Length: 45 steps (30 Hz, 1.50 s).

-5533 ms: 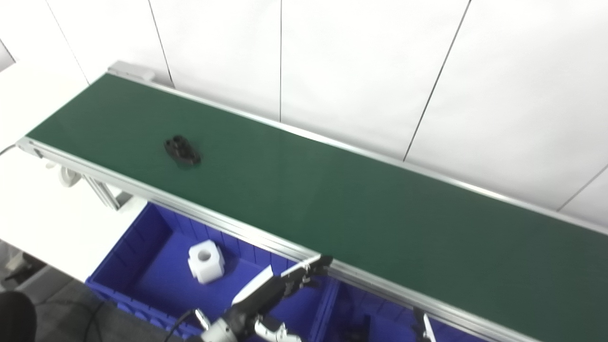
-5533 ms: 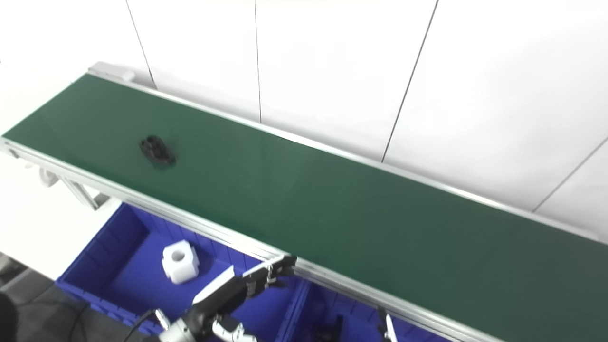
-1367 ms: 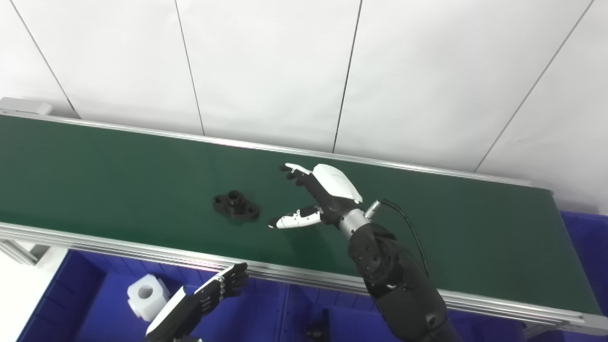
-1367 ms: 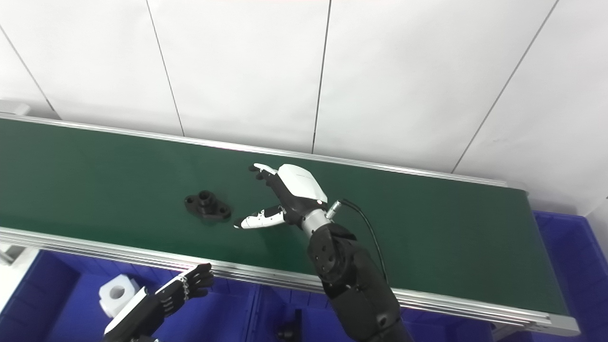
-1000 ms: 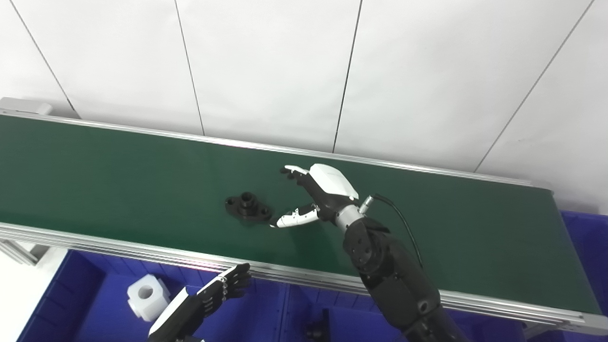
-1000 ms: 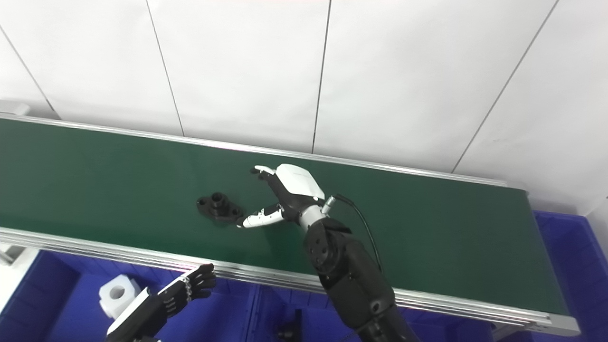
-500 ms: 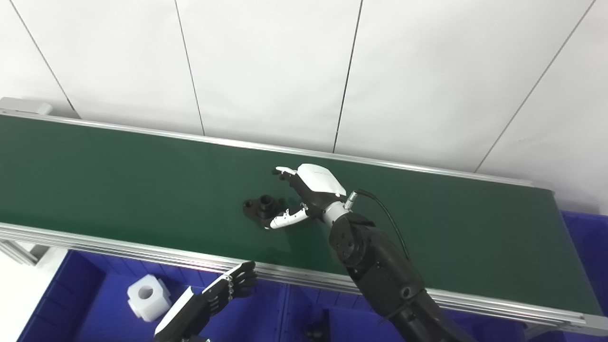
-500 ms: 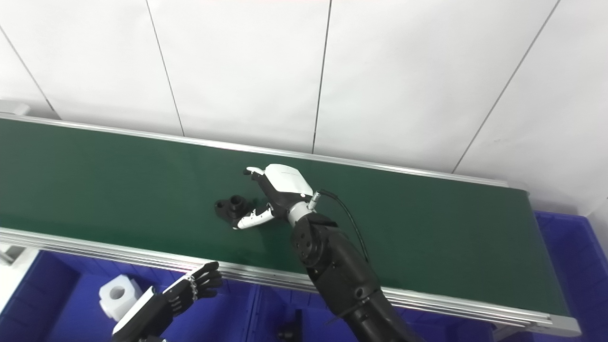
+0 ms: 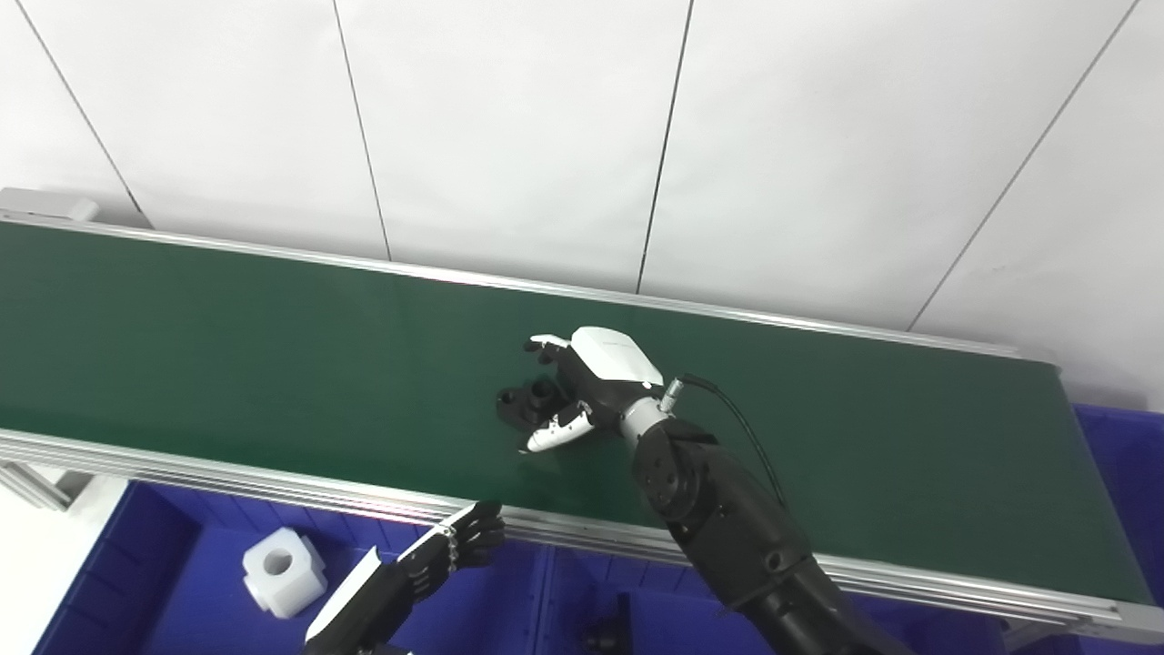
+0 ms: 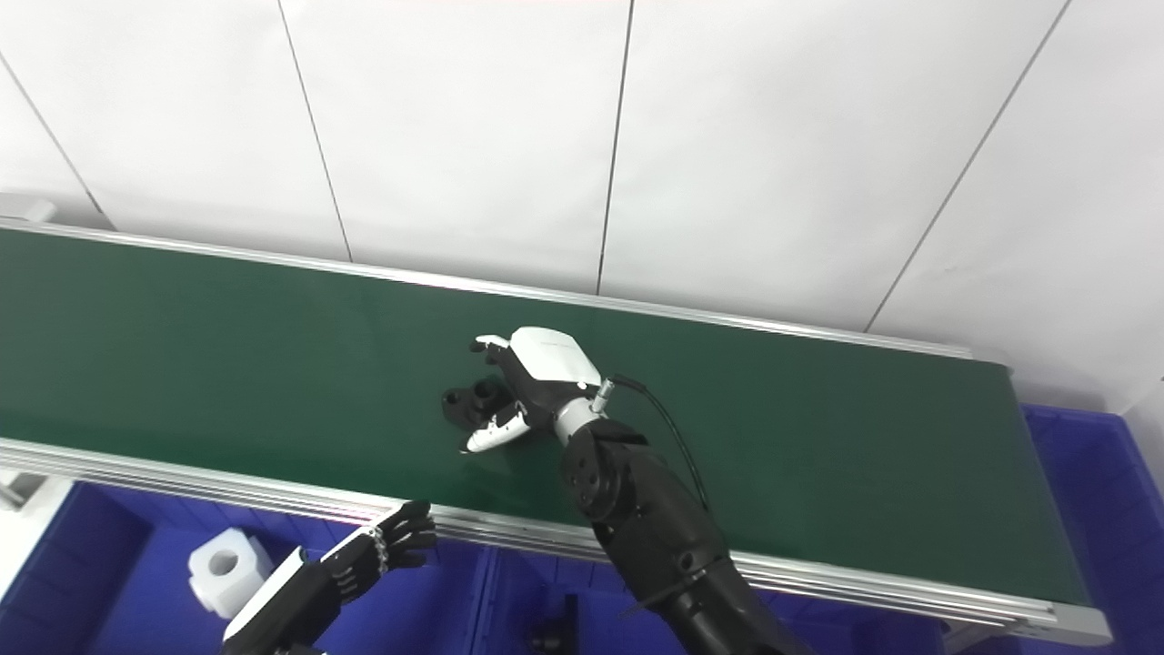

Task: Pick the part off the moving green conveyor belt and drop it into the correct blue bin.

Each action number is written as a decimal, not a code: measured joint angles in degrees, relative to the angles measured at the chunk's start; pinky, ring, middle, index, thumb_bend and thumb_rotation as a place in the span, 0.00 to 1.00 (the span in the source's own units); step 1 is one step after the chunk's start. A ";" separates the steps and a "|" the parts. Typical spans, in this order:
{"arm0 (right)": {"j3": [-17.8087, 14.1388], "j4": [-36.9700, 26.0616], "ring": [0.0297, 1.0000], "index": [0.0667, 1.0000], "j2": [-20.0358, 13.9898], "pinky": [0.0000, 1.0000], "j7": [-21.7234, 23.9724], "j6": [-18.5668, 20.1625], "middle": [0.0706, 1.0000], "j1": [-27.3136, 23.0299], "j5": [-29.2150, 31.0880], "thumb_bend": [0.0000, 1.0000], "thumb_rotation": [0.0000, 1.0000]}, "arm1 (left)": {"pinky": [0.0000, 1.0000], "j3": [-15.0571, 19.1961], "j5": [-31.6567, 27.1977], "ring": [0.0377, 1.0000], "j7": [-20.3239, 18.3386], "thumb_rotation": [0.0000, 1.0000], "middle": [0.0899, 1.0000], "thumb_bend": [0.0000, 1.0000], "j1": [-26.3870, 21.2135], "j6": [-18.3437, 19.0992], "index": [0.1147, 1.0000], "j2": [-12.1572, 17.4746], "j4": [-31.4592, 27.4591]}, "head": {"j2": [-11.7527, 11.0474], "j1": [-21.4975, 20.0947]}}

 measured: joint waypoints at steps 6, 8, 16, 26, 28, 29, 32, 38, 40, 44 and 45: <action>1.00 -0.26 0.39 0.55 -2.11 0.39 -6.08 -4.39 0.48 2.58 -1.07 0.51 0.00 | 0.84 -0.40 -0.02 0.88 0.28 0.34 0.91 0.77 0.30 0.88 0.92 0.00 -1.08 | 1.05 0.26; 1.45 -0.25 0.39 0.49 -2.62 0.39 -6.92 -5.03 0.50 3.14 -1.50 0.51 0.00 | 0.85 -0.45 -0.01 0.88 0.36 0.34 0.91 0.77 0.45 1.20 0.91 0.00 -2.27 | 1.05 0.26; 2.77 -2.80 0.38 0.48 -4.71 0.34 -6.09 -5.11 0.46 3.47 -3.28 0.52 0.00 | 0.85 -0.62 0.28 0.89 0.66 0.34 0.91 0.77 0.49 2.98 0.91 -0.01 -4.43 | 1.67 -0.26; 2.77 -4.80 0.37 0.50 -5.80 0.34 -5.52 -5.12 0.44 4.34 -4.08 0.51 0.00 | 0.85 -0.69 0.25 0.88 0.74 0.35 0.90 0.77 0.46 3.20 0.90 0.00 -4.44 | 2.20 -0.44; 2.42 -6.37 0.38 0.49 -5.97 0.36 -5.58 -5.12 0.46 5.51 -4.02 0.51 0.00 | 0.85 -0.69 0.26 0.88 0.81 0.35 0.90 0.78 0.48 3.22 0.90 -0.01 -4.45 | 2.46 -0.61; 2.33 -7.38 0.39 0.48 -6.06 0.36 -5.35 -5.11 0.47 6.21 -3.94 0.51 0.00 | 0.85 -0.68 0.26 0.87 0.83 0.35 0.90 0.78 0.48 3.23 0.90 -0.01 -4.46 | 2.72 -0.79; 1.87 -12.39 0.40 0.48 -6.21 0.39 -3.76 -4.99 0.48 9.75 -3.78 0.51 0.00 | 0.84 -0.66 0.25 0.87 0.89 0.36 0.90 0.78 0.49 3.25 0.91 -0.01 -4.49 | 2.99 -0.88; -2.07 -29.66 0.39 0.47 -7.39 0.33 1.48 -0.49 0.50 15.35 -4.42 0.51 0.00 | 0.83 -0.60 0.24 0.87 1.15 0.37 0.90 0.78 0.45 3.39 0.91 -0.04 -4.74 | 3.86 -1.23; -4.02 -36.63 0.40 0.46 -7.91 0.37 3.35 1.18 0.50 17.18 -4.46 0.51 0.00 | 0.83 -0.59 0.17 0.87 1.25 0.37 0.90 0.79 0.45 3.49 0.91 -0.05 -4.82 | 4.39 -1.49; -6.58 -45.35 0.36 0.49 -8.70 0.30 6.49 2.93 0.46 21.68 -4.07 0.51 0.00 | 0.83 -0.51 -0.27 0.87 1.41 0.38 0.90 0.80 0.48 4.15 0.90 -0.04 -5.63 | 5.09 -1.15; -7.06 -46.51 0.36 0.49 -8.95 0.29 7.15 2.93 0.46 22.96 -3.85 0.51 0.00 | 0.83 -0.52 -0.29 0.87 1.43 0.38 0.90 0.80 0.46 4.43 0.91 -0.05 -6.05 | 5.10 -1.14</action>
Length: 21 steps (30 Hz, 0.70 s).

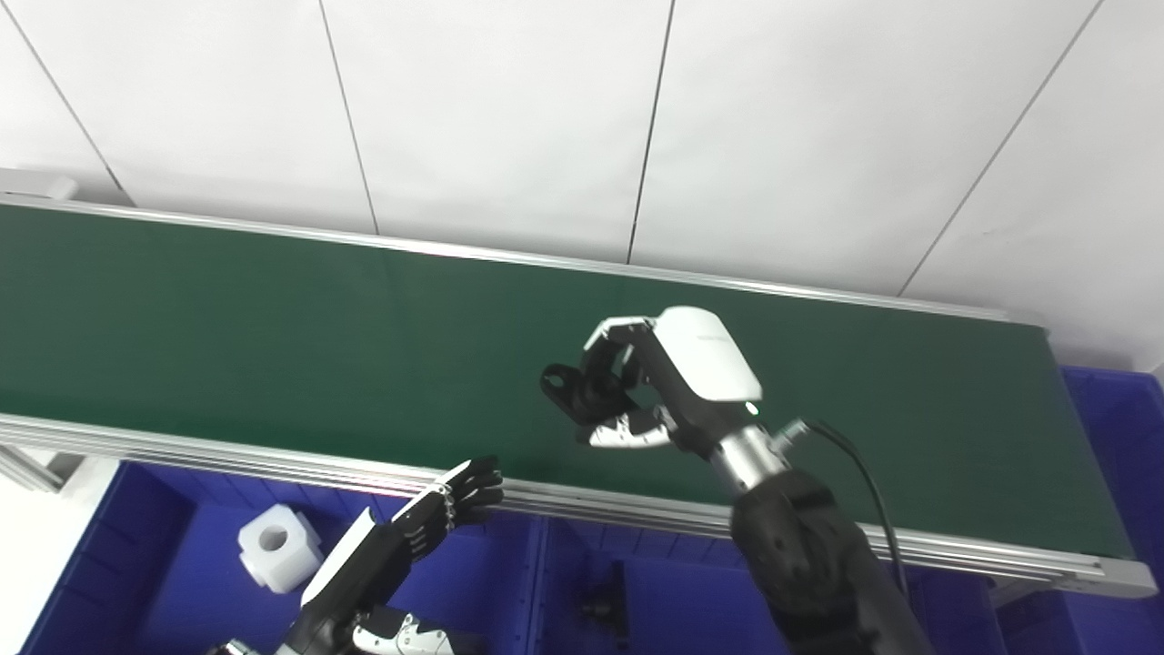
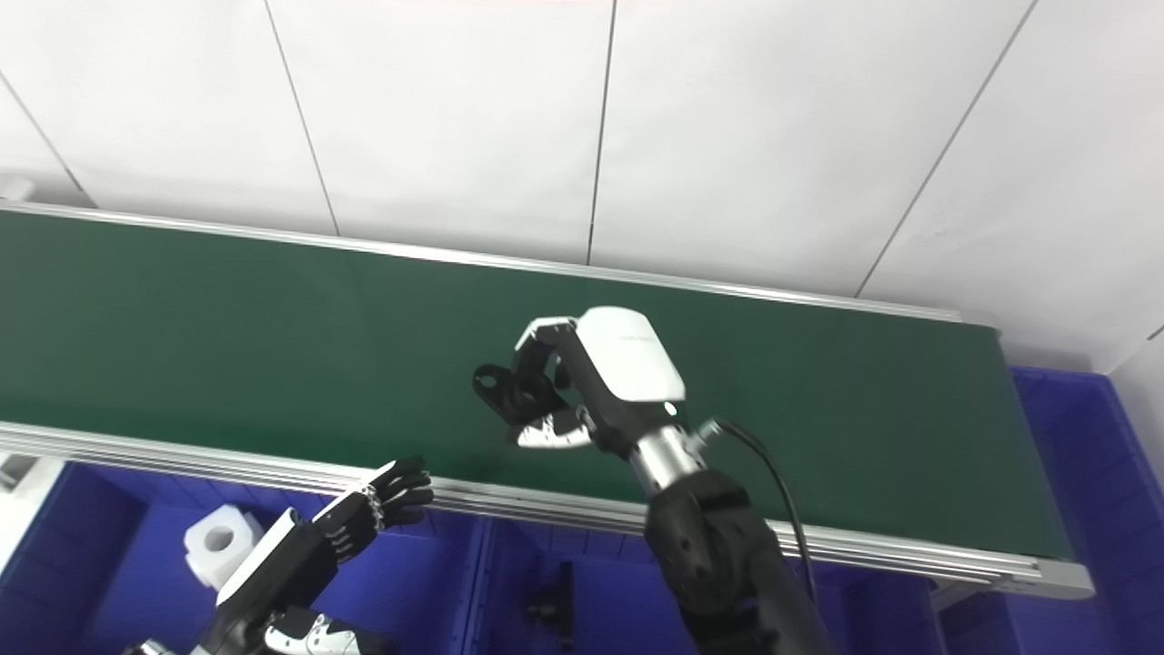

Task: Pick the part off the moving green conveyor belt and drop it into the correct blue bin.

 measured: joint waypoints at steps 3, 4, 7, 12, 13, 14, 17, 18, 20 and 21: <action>-1.00 -2.98 0.37 0.49 -1.00 0.31 0.84 -0.02 0.46 4.40 0.20 0.51 0.00 | 0.83 0.08 -0.46 0.87 0.05 0.39 0.90 0.80 0.01 0.56 0.91 0.03 -0.54 | 0.62 0.09; -1.48 -3.81 0.37 0.48 -1.35 0.32 1.31 -0.02 0.47 5.74 0.32 0.51 0.00 | 0.83 0.07 -0.58 0.87 0.04 0.39 0.90 0.80 0.00 0.84 0.91 0.03 -0.56 | 0.88 0.09; -2.16 -6.46 0.36 0.49 -2.71 0.31 2.28 -0.05 0.45 9.49 0.47 0.51 0.00 | 0.83 0.08 -0.71 0.88 0.05 0.37 0.91 0.79 -0.04 0.98 0.91 0.03 -0.78 | 2.02 0.09; -2.03 -7.44 0.36 0.49 -4.51 0.31 3.42 -0.05 0.46 16.38 0.16 0.51 0.00 | 0.84 0.08 -1.27 0.88 0.02 0.38 0.91 0.79 0.00 1.28 0.91 0.10 -1.40 | 3.08 0.09; -1.58 -7.34 0.36 0.49 -5.15 0.30 3.99 -0.05 0.46 18.02 -0.35 0.51 0.00 | 0.83 0.08 -1.28 0.88 0.00 0.39 0.91 0.79 0.01 1.39 0.91 0.16 -1.94 | 3.60 -0.09; -1.13 -7.04 0.35 0.50 -5.67 0.29 4.51 -0.05 0.44 19.18 -0.91 0.51 0.00 | 0.83 0.08 -1.28 0.88 -0.01 0.39 0.92 0.80 0.00 1.51 0.91 0.26 -2.39 | 3.60 -0.09; -0.01 -4.80 0.33 0.50 -6.53 0.24 5.73 -0.03 0.42 21.89 -3.20 0.51 0.00 | 0.83 0.17 -1.23 0.88 0.01 0.40 0.92 0.80 -0.15 2.90 0.91 0.59 -2.86 | 4.57 -0.18; 0.20 -3.87 0.32 0.50 -6.57 0.24 6.24 -0.01 0.42 22.25 -3.94 0.51 0.00 | 0.82 0.20 -1.19 0.88 0.01 0.40 0.91 0.80 -0.15 3.21 0.91 0.65 -3.01 | 4.57 -0.18; 0.87 -1.06 0.33 0.50 -6.47 0.25 6.48 -0.03 0.42 22.48 -5.49 0.51 0.00 | 0.82 0.25 -1.15 0.88 0.03 0.41 0.91 0.80 -0.15 3.36 0.91 0.65 -3.89 | 4.83 -0.09; 1.01 0.54 0.35 0.49 -6.27 0.30 6.43 -0.03 0.45 22.39 -5.91 0.51 0.00 | 0.82 0.24 -1.08 0.87 0.02 0.42 0.91 0.80 -0.13 3.36 0.91 0.64 -4.26 | 4.92 -0.09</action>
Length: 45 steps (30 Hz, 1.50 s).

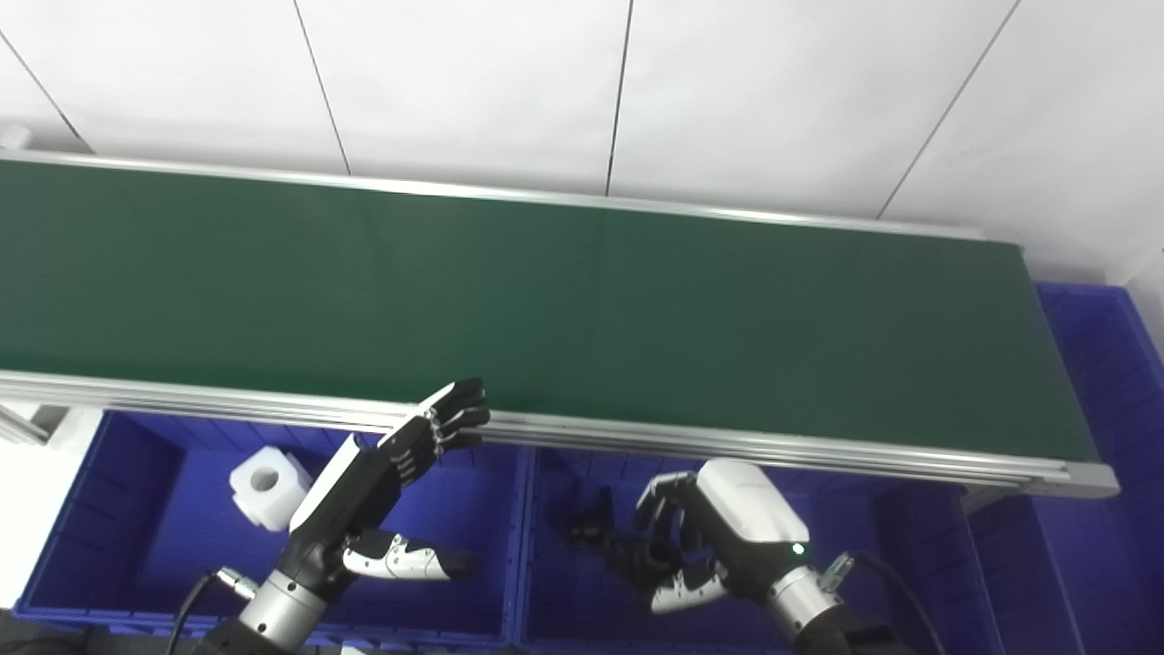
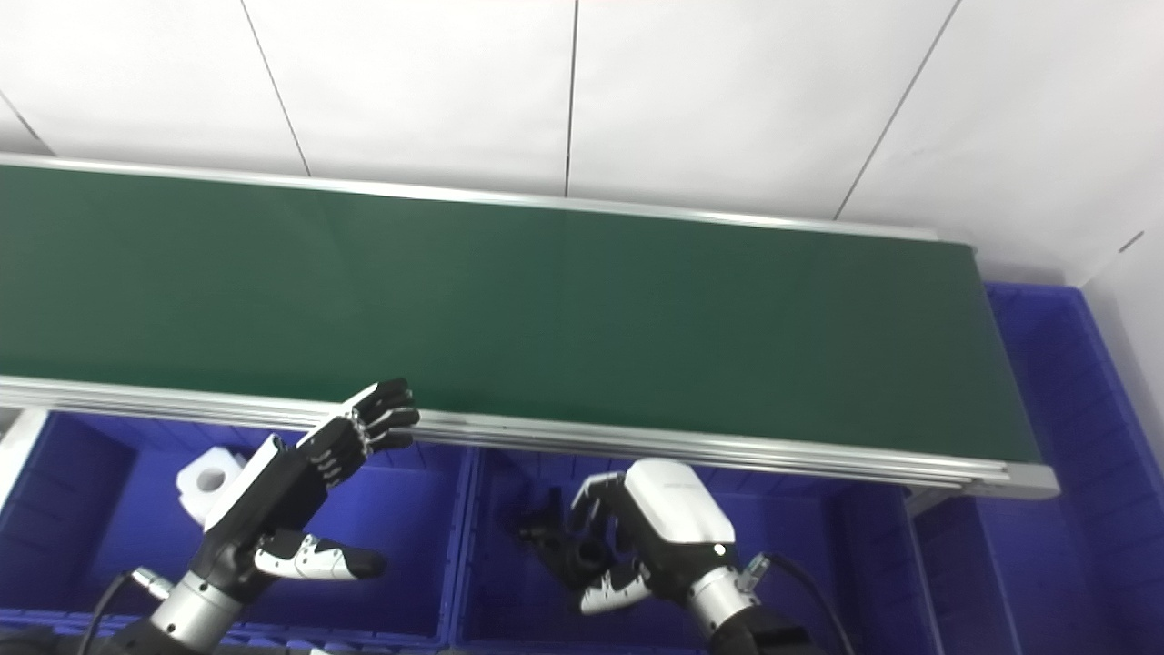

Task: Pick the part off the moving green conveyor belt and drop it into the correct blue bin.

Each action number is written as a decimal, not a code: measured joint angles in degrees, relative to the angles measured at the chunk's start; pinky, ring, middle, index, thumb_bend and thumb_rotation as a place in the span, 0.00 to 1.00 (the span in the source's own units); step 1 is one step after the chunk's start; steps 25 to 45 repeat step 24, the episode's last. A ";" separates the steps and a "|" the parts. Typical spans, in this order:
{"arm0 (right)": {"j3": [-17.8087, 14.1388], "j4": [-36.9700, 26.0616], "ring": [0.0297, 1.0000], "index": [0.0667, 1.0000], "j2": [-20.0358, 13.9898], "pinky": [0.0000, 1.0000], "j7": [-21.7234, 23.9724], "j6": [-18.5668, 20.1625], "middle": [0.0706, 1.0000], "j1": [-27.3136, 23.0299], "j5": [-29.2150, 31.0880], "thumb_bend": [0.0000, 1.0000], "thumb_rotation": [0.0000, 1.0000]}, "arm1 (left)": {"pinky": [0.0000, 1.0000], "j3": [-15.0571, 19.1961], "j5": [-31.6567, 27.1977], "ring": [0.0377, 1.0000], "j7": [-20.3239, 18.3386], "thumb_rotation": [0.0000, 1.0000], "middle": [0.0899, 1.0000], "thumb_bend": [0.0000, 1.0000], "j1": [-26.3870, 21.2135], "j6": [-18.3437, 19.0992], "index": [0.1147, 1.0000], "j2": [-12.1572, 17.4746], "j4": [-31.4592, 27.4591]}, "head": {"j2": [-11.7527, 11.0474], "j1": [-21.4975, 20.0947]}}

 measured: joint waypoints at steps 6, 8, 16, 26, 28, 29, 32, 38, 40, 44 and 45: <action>1.19 6.30 0.75 0.70 -0.52 0.64 3.90 0.76 0.78 -3.06 -2.59 0.58 0.10 | 0.82 0.08 0.11 0.88 0.01 0.42 0.91 0.81 0.06 0.28 0.91 0.03 -0.05 | 0.18 0.09; 1.71 6.39 0.84 0.81 -0.40 0.71 6.09 2.28 0.86 -3.86 -3.56 0.60 0.16 | 0.81 0.09 0.10 0.87 0.01 0.42 0.91 0.81 0.05 0.65 0.91 0.04 -0.05 | 0.00 0.00; -1.56 2.76 0.99 0.94 2.56 0.94 -3.14 1.27 0.99 0.43 0.96 0.63 0.34 | 0.82 0.17 0.13 0.88 0.03 0.41 0.92 0.80 0.33 1.23 0.91 0.03 -0.11 | -1.32 0.70; -5.24 -5.81 0.95 0.95 5.32 0.90 -10.93 -1.25 0.96 6.39 9.07 0.63 0.43 | 0.82 0.16 -0.15 0.88 -0.21 0.38 0.91 0.80 0.61 1.29 0.91 0.26 -0.11 | -2.20 2.20; -5.24 -5.81 0.95 0.95 5.32 0.90 -10.93 -1.25 0.96 6.39 9.07 0.63 0.43 | 0.82 0.16 -0.15 0.88 -0.21 0.38 0.91 0.80 0.61 1.29 0.91 0.26 -0.11 | -2.20 2.20; -5.24 -5.81 0.95 0.95 5.32 0.90 -10.93 -1.25 0.96 6.39 9.07 0.63 0.43 | 0.82 0.16 -0.15 0.88 -0.21 0.38 0.91 0.80 0.61 1.29 0.91 0.26 -0.11 | -2.20 2.20; -5.24 -5.81 0.95 0.95 5.32 0.90 -10.93 -1.25 0.96 6.39 9.07 0.63 0.43 | 0.82 0.16 -0.15 0.88 -0.21 0.38 0.91 0.80 0.61 1.29 0.91 0.26 -0.11 | -2.20 2.20; -5.24 -5.81 0.95 0.95 5.32 0.90 -10.93 -1.25 0.96 6.39 9.07 0.63 0.43 | 0.82 0.16 -0.15 0.88 -0.21 0.38 0.91 0.80 0.61 1.29 0.91 0.26 -0.11 | -2.20 2.20; -5.24 -5.81 0.95 0.95 5.32 0.90 -10.93 -1.25 0.96 6.39 9.07 0.63 0.43 | 0.82 0.16 -0.15 0.88 -0.21 0.38 0.91 0.80 0.61 1.29 0.91 0.26 -0.11 | -2.20 2.20; -5.24 -5.81 0.95 0.95 5.32 0.90 -10.93 -1.25 0.96 6.39 9.07 0.63 0.43 | 0.82 0.16 -0.15 0.88 -0.21 0.38 0.91 0.80 0.61 1.29 0.91 0.26 -0.11 | -2.20 2.20; -5.24 -5.81 0.95 0.95 5.32 0.90 -10.93 -1.25 0.96 6.39 9.07 0.63 0.43 | 0.82 0.16 -0.15 0.88 -0.21 0.38 0.91 0.80 0.61 1.29 0.91 0.26 -0.11 | -2.20 2.20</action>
